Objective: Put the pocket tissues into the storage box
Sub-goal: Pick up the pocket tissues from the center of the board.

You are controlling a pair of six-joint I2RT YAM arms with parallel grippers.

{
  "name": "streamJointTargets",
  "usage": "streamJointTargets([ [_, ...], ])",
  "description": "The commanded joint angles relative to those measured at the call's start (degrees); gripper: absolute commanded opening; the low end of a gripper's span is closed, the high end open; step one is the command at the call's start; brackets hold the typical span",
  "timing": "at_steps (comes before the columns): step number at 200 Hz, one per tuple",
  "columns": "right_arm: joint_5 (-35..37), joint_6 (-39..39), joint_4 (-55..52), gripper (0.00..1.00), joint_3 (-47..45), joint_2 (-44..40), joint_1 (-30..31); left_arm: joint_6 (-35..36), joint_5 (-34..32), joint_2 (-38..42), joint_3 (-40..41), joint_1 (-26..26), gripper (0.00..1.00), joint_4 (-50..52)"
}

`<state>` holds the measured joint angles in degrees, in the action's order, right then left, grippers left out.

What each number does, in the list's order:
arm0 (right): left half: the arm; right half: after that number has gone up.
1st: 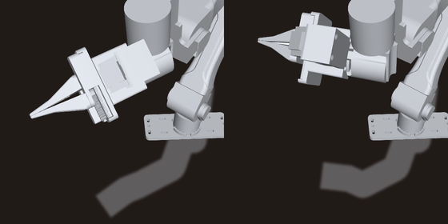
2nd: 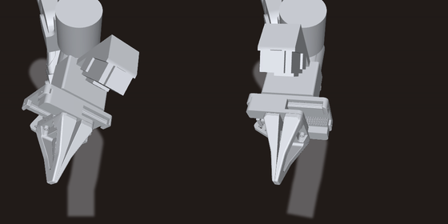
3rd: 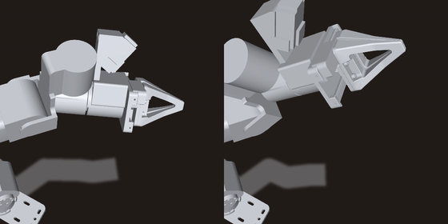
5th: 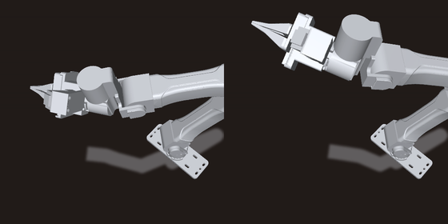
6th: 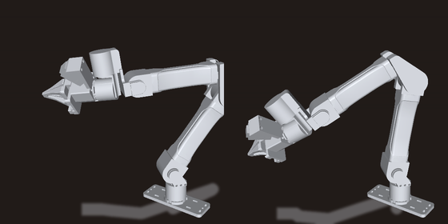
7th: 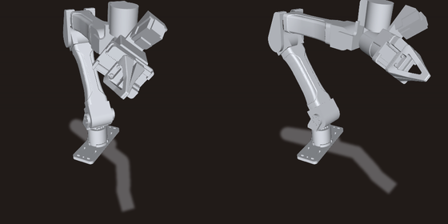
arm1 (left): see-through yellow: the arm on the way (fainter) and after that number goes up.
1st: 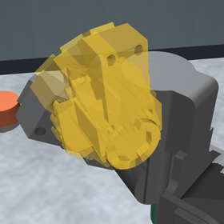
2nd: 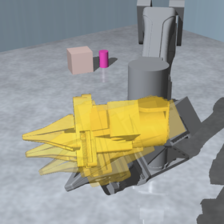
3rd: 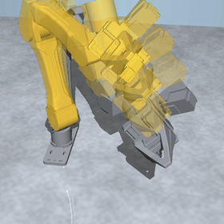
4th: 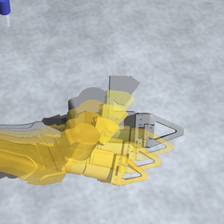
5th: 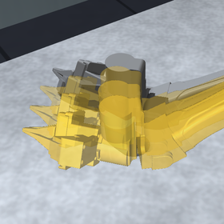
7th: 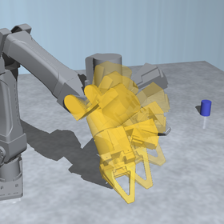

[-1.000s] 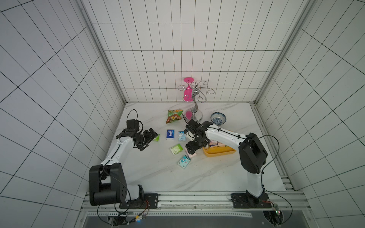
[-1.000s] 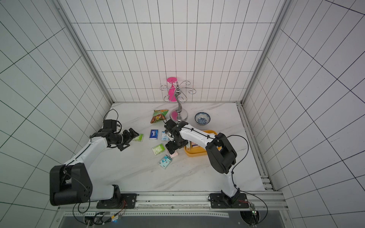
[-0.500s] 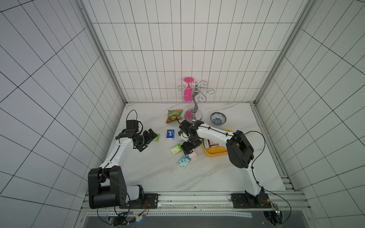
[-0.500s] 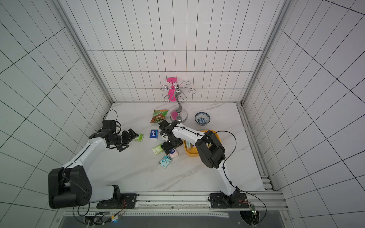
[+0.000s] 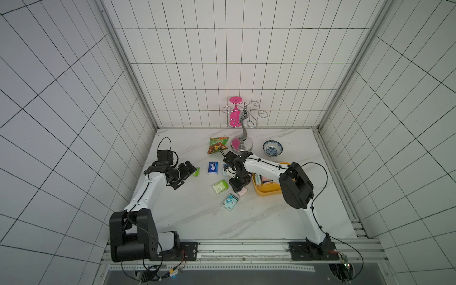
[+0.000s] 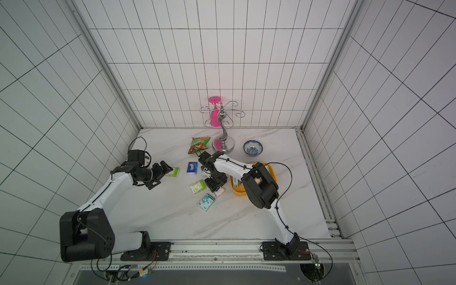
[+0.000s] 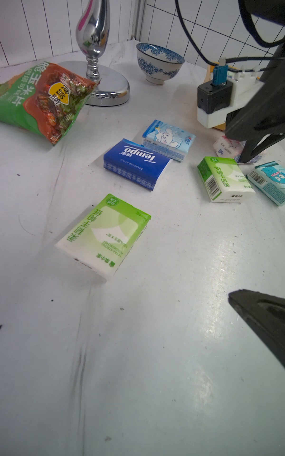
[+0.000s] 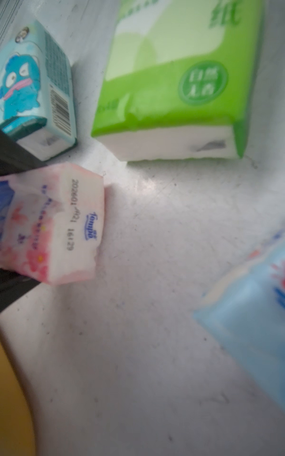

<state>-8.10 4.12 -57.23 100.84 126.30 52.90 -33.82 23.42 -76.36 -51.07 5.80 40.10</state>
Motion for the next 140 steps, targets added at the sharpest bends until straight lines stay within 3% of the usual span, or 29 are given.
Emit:
streamJointTargets([
  [1,2.21,1.36,-1.85,0.49,3.83,-3.21,0.18,0.8,0.44,0.53,-0.08,0.2,0.98,-0.78],
  [61,3.99,4.73,-3.44,0.45,2.05,-14.35,-5.6,2.32,-1.14,-1.94,-4.98,-4.67,0.98,0.67],
  [140,7.13,3.32,-3.26,0.44,-17.52,-32.98,-22.07,4.75,-4.79,-5.32,-12.94,-16.52,0.98,2.92],
])
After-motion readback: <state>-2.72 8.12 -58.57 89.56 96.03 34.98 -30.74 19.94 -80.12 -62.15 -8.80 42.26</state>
